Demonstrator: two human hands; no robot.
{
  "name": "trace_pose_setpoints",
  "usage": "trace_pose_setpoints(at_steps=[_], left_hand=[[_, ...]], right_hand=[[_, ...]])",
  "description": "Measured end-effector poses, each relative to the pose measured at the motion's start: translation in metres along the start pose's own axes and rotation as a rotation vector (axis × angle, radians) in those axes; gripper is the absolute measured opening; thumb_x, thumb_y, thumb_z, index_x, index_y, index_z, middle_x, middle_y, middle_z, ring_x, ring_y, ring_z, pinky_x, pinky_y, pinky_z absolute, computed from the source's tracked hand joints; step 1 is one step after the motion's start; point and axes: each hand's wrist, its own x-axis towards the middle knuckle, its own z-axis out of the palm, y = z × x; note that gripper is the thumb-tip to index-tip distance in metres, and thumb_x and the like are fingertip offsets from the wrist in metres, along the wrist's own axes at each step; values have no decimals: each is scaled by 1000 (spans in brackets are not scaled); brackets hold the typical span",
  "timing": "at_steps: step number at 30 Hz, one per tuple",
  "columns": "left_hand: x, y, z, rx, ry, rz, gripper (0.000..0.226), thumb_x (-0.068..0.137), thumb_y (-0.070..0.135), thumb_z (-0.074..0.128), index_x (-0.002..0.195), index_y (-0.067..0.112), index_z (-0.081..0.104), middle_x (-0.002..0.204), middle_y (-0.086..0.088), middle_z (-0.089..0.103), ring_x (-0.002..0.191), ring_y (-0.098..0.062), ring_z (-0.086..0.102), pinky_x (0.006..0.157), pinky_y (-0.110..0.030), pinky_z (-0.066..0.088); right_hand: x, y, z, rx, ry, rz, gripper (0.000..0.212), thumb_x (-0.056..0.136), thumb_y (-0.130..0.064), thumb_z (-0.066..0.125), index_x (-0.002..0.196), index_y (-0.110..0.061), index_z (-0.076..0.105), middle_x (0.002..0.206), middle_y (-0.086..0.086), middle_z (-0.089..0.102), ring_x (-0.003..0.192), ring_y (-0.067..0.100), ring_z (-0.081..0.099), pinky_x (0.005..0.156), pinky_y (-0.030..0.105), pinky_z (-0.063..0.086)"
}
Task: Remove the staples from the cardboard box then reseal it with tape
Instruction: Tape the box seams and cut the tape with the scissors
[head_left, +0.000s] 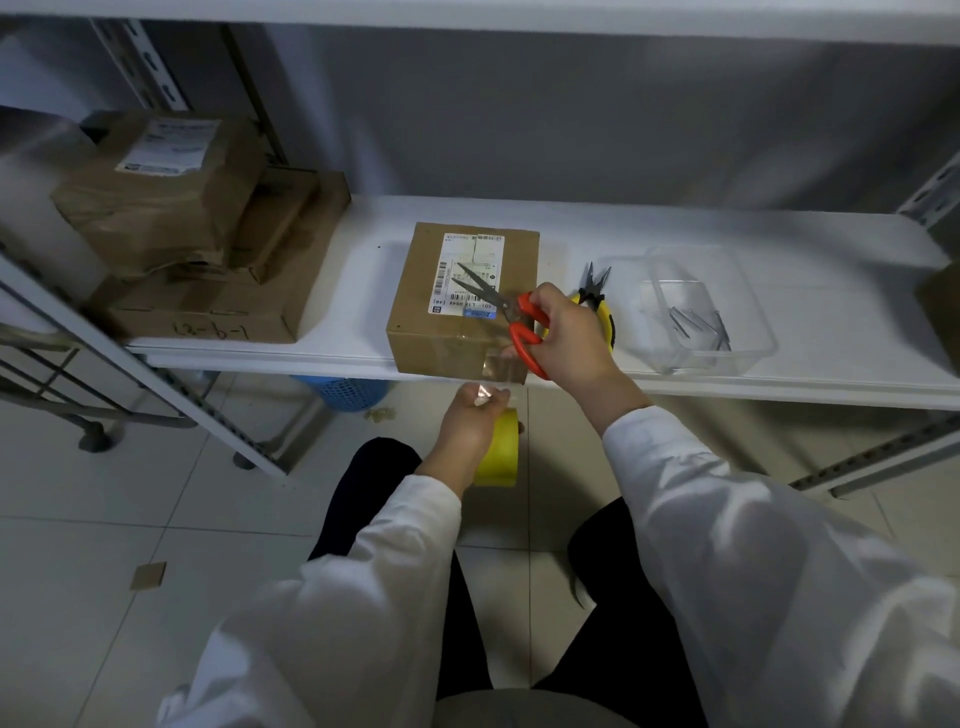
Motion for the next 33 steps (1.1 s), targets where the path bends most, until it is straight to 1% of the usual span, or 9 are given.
trace_pose_setpoints(at_steps=[2,7,12,15,17,20,25,30,33], left_hand=[[-5,0,-3,-26,49,51,12,90,24,59,91,13,55,86,1,57,85,-19,56,61,-17,42],[-11,-8,-8,-131,82,73,17,86,24,66,71,19,59,72,7,56,73,-10,50,64,-17,40],[-15,-5,-6,-191,122,81,10,88,23,64,84,14,62,74,5,58,75,-12,52,68,-20,43],[-14,-5,-7,-192,160,52,14,86,22,66,74,18,62,82,-3,62,83,-19,56,85,-33,49],[-13,-5,-10,-185,177,31,18,85,22,67,69,21,61,81,-3,62,86,-22,56,92,-36,48],[-11,-7,-12,-179,177,18,21,85,23,66,66,22,60,74,0,60,86,-22,56,91,-35,48],[-15,-5,-7,-155,174,29,23,86,26,64,64,19,60,82,-7,61,84,-23,55,82,-31,44],[-19,-4,-9,-125,207,67,15,87,23,63,78,12,61,81,-5,60,85,-22,54,82,-28,41],[-22,-2,-12,-114,198,91,13,89,24,61,86,12,63,90,-6,61,88,-20,55,81,-25,38]], right_hand=[[0,-2,0,-22,-15,-1,45,76,-20,77,112,-9,51,112,5,65,100,15,58,66,9,38],[0,-2,-8,-27,-94,8,28,86,-15,65,107,-13,47,107,4,63,101,20,62,74,24,45],[-4,-7,-9,-51,-91,-27,35,85,-11,67,115,-6,50,115,6,63,106,21,60,74,18,44],[-5,-8,-11,78,-82,30,36,80,-12,73,109,-11,51,95,-4,60,84,9,59,61,10,43],[-7,-6,-18,243,-62,97,37,74,-13,79,96,-18,50,86,-6,58,73,5,58,61,10,45],[-10,-2,-28,191,-108,163,44,63,-29,86,88,-14,53,84,5,61,76,18,57,74,30,48],[-24,-3,-38,-14,-322,205,45,67,-48,77,67,-19,44,67,-4,43,60,9,41,55,23,31],[-34,4,-44,-114,-473,244,48,70,-57,70,83,-13,57,77,5,58,73,18,55,70,30,43],[-43,8,-53,-82,-554,282,41,74,-53,70,76,-14,57,70,6,60,68,19,56,69,27,44]])
